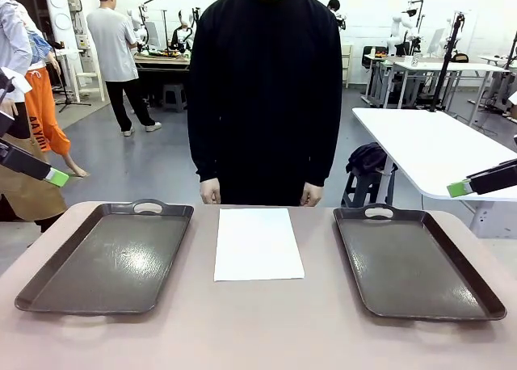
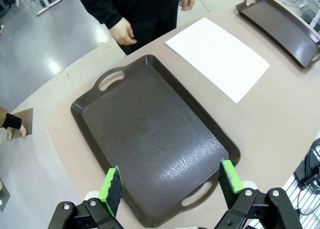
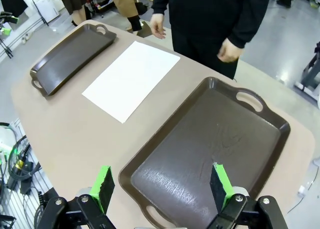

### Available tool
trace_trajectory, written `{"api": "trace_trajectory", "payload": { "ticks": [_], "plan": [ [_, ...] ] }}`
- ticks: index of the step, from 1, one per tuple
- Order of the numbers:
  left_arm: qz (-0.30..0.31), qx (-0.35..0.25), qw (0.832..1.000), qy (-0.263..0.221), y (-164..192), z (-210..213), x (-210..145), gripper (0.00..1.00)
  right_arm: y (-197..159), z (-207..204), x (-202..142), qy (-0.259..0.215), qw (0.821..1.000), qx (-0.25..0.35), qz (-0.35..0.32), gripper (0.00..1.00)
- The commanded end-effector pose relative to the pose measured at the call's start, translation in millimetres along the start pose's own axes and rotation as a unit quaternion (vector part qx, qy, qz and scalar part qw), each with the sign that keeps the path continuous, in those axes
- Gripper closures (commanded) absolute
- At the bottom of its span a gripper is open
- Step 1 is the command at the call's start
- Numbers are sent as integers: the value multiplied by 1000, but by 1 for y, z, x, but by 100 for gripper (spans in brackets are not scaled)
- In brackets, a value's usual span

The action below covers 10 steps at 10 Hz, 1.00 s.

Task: Sort the A4 documents.
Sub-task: Receive the A4 Paper.

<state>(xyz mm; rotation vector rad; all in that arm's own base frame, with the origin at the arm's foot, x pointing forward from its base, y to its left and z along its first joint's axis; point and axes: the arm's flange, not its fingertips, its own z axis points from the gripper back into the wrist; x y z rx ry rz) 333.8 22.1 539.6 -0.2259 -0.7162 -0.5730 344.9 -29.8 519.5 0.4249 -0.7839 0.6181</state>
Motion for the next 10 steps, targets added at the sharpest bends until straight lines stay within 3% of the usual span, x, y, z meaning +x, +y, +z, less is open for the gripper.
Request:
{"api": "trace_trajectory", "payload": {
  "ticks": [1,2,10],
  "plan": [
    [7,-13,1000,3,-18,-14,-38,0,23,-16,-38,-11,1000,3,9,0],
    [0,0,1000,0,0,0,0,0,0,0,0,0,1000,0,0,0],
    [0,0,1000,0,0,0,0,0,0,0,0,0,1000,0,0,0]
  ]
}}
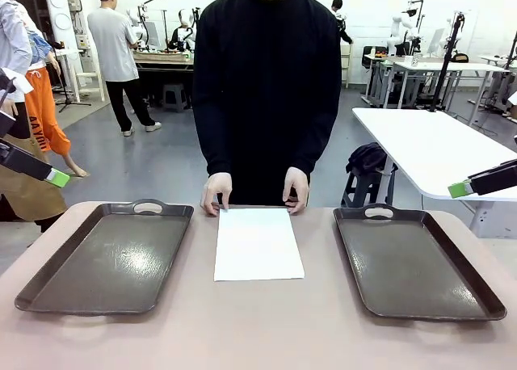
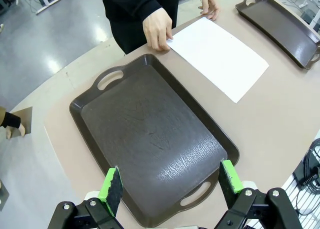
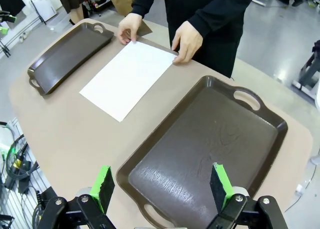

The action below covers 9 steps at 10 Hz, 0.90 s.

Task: Sort the A4 documents.
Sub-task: Receive the A4 Paper.

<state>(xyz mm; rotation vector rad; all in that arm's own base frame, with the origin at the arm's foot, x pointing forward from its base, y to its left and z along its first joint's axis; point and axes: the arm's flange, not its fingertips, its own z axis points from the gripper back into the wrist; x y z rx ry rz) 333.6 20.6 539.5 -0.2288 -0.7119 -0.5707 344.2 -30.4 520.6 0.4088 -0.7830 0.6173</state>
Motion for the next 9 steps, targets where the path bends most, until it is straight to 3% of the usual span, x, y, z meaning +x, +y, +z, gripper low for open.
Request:
{"api": "trace_trajectory", "payload": {
  "ticks": [1,9],
  "plan": [
    [-2,1,1000,-2,1,1,0,0,0,-1,0,-3,1000,7,-2,0],
    [-2,1,1000,-2,1,1,0,0,0,-1,0,-3,1000,7,-2,0]
  ]
}}
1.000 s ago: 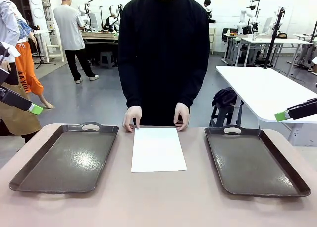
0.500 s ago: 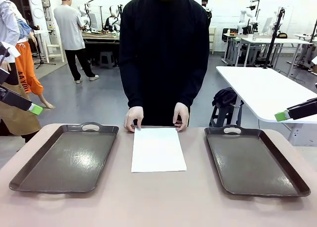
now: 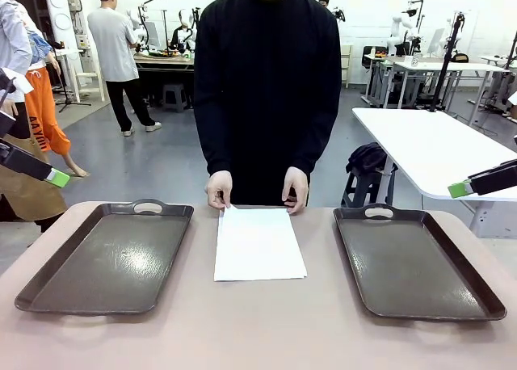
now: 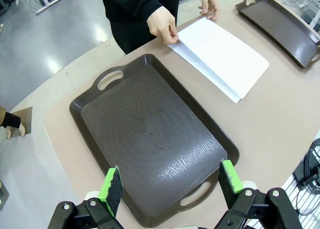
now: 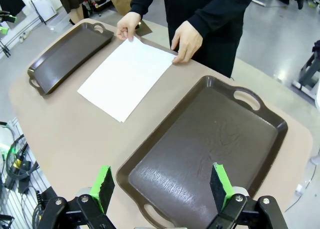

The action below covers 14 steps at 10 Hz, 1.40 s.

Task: Sort the A4 documents.
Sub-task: Receive the A4 Paper.

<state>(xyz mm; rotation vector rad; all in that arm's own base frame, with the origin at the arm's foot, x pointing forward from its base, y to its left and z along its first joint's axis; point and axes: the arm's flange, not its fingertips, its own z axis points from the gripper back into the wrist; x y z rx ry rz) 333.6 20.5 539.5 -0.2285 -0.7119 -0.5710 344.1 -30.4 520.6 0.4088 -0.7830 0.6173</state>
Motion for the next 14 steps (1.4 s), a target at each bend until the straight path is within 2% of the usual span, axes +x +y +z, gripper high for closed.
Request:
{"api": "trace_trajectory", "payload": {
  "ticks": [1,14],
  "plan": [
    [-2,1,1000,-2,1,1,0,0,0,-1,0,-3,1000,7,-2,0],
    [-2,1,1000,-2,1,1,0,0,0,-1,0,-3,1000,7,-2,0]
  ]
}}
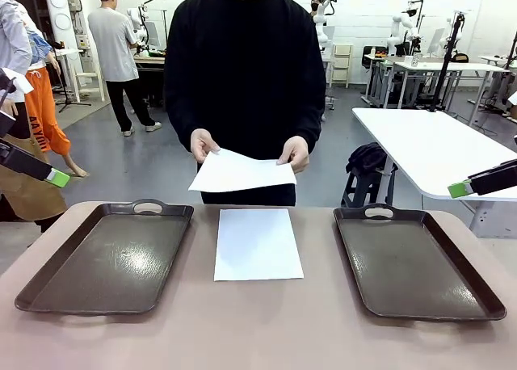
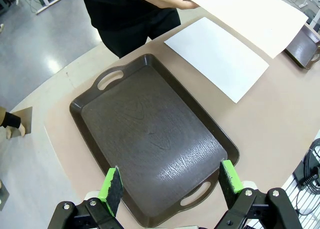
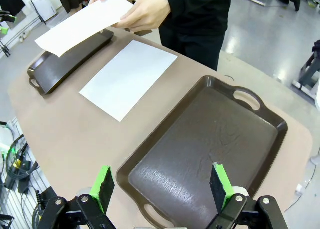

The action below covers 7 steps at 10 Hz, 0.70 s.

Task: Sort the A4 documents.
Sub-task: Receive the A4 Paper.

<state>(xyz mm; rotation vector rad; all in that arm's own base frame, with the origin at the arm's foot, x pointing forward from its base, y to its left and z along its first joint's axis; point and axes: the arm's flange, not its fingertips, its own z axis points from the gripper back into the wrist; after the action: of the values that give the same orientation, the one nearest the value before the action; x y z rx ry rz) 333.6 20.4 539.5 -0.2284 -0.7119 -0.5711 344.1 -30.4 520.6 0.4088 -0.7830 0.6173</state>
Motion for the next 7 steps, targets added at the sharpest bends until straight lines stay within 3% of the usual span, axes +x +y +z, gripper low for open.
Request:
{"api": "trace_trajectory", "payload": {
  "ticks": [1,7],
  "plan": [
    [-2,1,1000,-2,1,1,-1,0,0,-2,0,-3,1000,7,-2,0],
    [-2,1,1000,-2,1,1,-1,0,0,-2,0,-3,1000,7,-2,0]
  ]
}}
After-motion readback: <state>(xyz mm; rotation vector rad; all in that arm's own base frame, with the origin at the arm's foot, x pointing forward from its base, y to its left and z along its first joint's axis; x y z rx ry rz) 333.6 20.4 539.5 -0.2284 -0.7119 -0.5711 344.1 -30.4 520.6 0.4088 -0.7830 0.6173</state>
